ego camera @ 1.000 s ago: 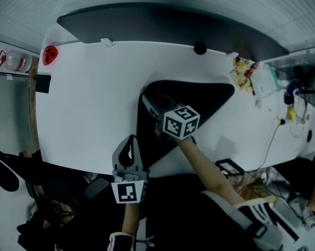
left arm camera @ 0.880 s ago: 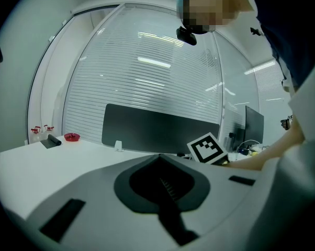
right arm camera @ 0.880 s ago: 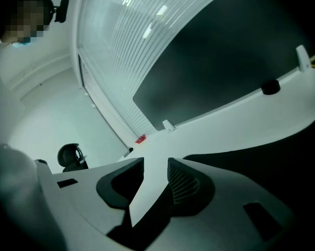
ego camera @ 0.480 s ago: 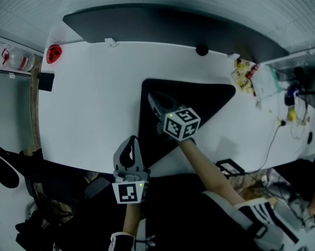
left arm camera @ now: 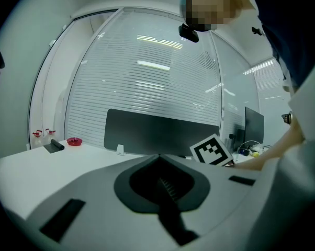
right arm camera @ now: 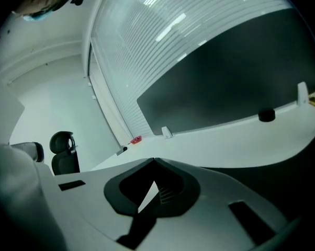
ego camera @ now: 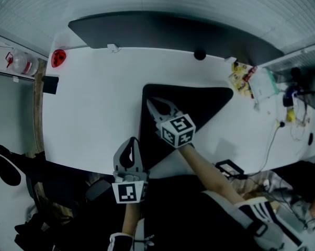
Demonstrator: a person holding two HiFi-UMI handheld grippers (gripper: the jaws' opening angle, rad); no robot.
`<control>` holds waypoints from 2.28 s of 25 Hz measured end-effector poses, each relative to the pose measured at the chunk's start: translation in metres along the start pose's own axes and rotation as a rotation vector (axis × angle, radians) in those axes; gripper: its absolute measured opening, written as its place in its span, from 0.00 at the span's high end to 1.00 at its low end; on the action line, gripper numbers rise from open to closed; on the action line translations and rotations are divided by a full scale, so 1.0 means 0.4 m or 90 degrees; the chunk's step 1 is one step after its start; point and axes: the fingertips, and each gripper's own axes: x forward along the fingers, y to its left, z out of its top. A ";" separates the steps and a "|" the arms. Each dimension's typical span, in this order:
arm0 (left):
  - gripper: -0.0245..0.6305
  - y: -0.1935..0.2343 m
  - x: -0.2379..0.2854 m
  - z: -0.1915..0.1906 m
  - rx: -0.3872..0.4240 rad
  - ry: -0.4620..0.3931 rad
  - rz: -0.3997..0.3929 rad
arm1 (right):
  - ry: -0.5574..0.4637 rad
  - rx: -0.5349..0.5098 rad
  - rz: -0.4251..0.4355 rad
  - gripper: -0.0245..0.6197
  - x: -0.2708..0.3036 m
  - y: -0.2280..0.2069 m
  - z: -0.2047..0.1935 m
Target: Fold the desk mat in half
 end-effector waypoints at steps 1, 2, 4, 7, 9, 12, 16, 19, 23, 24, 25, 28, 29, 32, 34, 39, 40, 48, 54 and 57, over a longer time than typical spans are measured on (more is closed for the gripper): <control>0.96 0.001 -0.002 0.002 0.002 -0.002 0.001 | -0.007 -0.017 0.000 0.96 -0.011 0.003 0.014; 0.96 0.001 -0.005 0.004 0.002 -0.004 0.002 | -0.014 -0.034 0.000 0.96 -0.022 0.005 0.027; 0.96 -0.001 -0.012 0.009 0.002 -0.009 0.004 | -0.026 -0.053 -0.002 0.96 -0.047 0.007 0.051; 0.96 -0.015 -0.021 0.025 0.008 -0.022 0.004 | -0.044 -0.055 -0.007 0.96 -0.088 0.004 0.082; 0.96 -0.031 -0.028 0.038 0.014 -0.032 -0.001 | -0.055 -0.060 -0.012 0.96 -0.116 0.000 0.098; 0.96 -0.051 -0.038 0.047 0.025 -0.037 -0.005 | -0.070 -0.059 -0.019 0.96 -0.155 -0.003 0.119; 0.96 -0.075 -0.061 0.052 0.028 -0.042 -0.004 | -0.086 -0.073 -0.019 0.96 -0.214 0.012 0.139; 0.96 -0.095 -0.074 0.058 0.032 -0.049 -0.006 | -0.093 -0.094 -0.019 0.96 -0.258 0.023 0.151; 0.96 -0.118 -0.087 0.081 0.042 -0.066 -0.007 | -0.114 -0.106 -0.021 0.96 -0.319 0.033 0.173; 0.96 -0.125 -0.092 0.086 0.045 -0.070 -0.008 | -0.121 -0.108 -0.021 0.96 -0.334 0.038 0.179; 0.96 -0.132 -0.099 0.089 0.048 -0.072 -0.010 | -0.127 -0.109 -0.020 0.96 -0.350 0.043 0.185; 0.96 -0.159 -0.124 0.093 0.049 -0.076 -0.011 | -0.143 -0.128 -0.017 0.96 -0.400 0.061 0.203; 0.96 -0.168 -0.132 0.092 0.045 -0.075 -0.010 | -0.147 -0.136 -0.017 0.96 -0.417 0.066 0.207; 0.96 -0.196 -0.154 0.090 0.039 -0.073 -0.007 | -0.162 -0.142 -0.014 0.96 -0.473 0.071 0.219; 0.96 -0.217 -0.166 0.094 0.038 -0.079 -0.006 | -0.174 -0.143 -0.011 0.96 -0.511 0.073 0.224; 0.96 -0.281 -0.204 0.086 0.036 -0.088 -0.011 | -0.187 -0.161 -0.006 0.96 -0.599 0.080 0.219; 0.96 -0.293 -0.211 0.086 0.036 -0.090 -0.011 | -0.191 -0.166 -0.005 0.96 -0.615 0.081 0.220; 0.96 -0.379 -0.258 0.064 0.042 -0.078 0.005 | -0.205 -0.193 -0.003 0.96 -0.750 0.072 0.198; 0.96 -0.460 -0.294 0.049 0.033 -0.080 0.008 | -0.212 -0.200 -0.008 0.96 -0.856 0.051 0.175; 0.96 -0.511 -0.309 0.035 0.043 -0.080 0.005 | -0.215 -0.202 -0.008 0.96 -0.913 0.039 0.163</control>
